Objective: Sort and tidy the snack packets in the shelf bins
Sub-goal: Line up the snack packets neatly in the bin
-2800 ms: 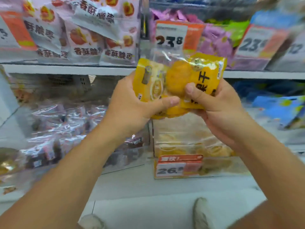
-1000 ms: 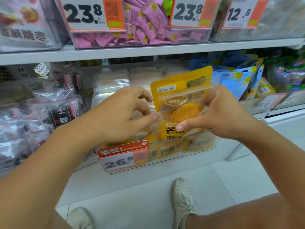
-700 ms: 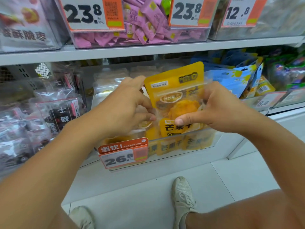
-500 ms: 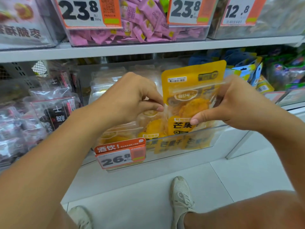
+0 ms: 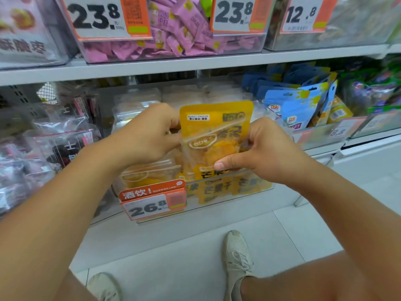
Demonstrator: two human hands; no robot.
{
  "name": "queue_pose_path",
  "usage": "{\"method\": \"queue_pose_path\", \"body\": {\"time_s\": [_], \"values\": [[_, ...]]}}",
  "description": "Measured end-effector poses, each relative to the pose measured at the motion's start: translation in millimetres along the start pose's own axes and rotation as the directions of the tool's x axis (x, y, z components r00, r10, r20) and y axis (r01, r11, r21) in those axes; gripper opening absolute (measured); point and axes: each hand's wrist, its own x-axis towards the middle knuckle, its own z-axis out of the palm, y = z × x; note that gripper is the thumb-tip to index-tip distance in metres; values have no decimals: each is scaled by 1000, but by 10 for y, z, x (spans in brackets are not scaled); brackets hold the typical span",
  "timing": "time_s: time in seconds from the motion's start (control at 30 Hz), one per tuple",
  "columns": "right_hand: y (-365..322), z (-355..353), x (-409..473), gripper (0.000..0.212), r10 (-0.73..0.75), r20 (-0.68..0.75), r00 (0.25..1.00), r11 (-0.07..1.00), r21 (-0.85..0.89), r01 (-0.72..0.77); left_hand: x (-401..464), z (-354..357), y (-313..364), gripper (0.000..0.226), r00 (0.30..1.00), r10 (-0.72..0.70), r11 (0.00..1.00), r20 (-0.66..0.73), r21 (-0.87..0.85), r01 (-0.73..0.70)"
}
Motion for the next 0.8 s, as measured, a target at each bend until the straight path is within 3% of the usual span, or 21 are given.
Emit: {"method": "queue_pose_path", "body": {"time_s": [0.17, 0.23, 0.33, 0.43, 0.53, 0.7, 0.8], "values": [[-48, -36, 25, 44, -8, 85, 996, 1000, -24, 11, 20, 122, -13, 24, 993, 43, 988, -110, 151, -26], [-116, -48, 10, 43, -72, 91, 993, 997, -6, 73, 17, 127, 62, 19, 989, 88, 992, -123, 98, -76], [-150, -97, 2, 36, -168, -6, 986, 983, 71, 168, 6, 130, 48, 19, 990, 111, 988, -82, 118, -101], [-105, -147, 41, 36, -214, -72, 974, 976, 13, 216, 14, 144, 0, 27, 991, 109, 978, -80, 186, -93], [-55, -163, 25, 28, -141, -86, 986, 980, 126, 151, 4, 128, 62, 32, 996, 67, 990, -59, 125, -60], [-2, -15, -38, 25, -30, -127, 991, 938, 340, 72, 12, 87, 100, 60, 996, 31, 998, -81, 49, -27], [-24, -24, -22, 26, 7, -42, 999, 940, 342, 7, 49, 82, 99, 60, 997, -7, 998, -72, 67, 11]]}}
